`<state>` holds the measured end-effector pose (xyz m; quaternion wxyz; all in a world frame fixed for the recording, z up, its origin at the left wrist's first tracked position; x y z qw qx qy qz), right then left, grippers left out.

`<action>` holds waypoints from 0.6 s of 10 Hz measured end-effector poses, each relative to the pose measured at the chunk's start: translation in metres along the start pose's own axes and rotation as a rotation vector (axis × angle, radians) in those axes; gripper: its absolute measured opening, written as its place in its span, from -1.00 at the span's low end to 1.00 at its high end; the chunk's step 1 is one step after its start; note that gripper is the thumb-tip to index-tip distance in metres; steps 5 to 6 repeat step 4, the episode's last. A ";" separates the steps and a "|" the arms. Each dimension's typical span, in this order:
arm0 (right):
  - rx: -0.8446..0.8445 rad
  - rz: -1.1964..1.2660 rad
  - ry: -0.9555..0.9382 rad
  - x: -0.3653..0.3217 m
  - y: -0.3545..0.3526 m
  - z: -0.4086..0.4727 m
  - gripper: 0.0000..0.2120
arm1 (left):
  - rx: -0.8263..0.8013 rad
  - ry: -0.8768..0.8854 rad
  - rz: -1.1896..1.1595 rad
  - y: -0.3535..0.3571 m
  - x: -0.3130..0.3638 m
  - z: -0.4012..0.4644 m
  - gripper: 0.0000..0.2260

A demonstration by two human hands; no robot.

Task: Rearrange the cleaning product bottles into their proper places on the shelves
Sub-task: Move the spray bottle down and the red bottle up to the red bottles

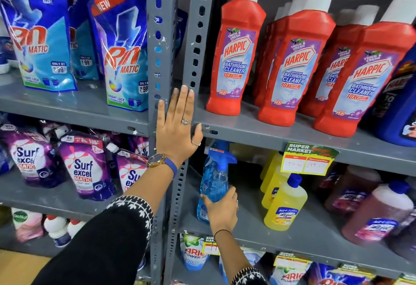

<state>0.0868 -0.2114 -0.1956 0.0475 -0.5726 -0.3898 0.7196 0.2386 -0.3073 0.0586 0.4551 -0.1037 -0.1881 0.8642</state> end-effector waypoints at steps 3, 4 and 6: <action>-0.121 0.123 -0.051 0.003 0.008 -0.007 -0.20 | -0.021 -0.022 -0.005 -0.001 0.000 0.001 -0.38; -0.136 0.157 -0.114 0.020 -0.009 -0.029 -0.16 | -0.082 -0.049 -0.014 0.000 -0.002 -0.001 -0.34; -0.136 0.157 -0.114 0.020 -0.009 -0.029 -0.16 | -0.082 -0.049 -0.014 0.000 -0.002 -0.001 -0.34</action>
Point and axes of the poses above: each hand's wrist, its own z-axis towards the middle knuckle, its own y-axis out of the palm, x = y × z, the point moved 10 cm from there along z, towards the middle knuckle, and after that the axes turned 9 degrees about -x, right-handed, at the moved point
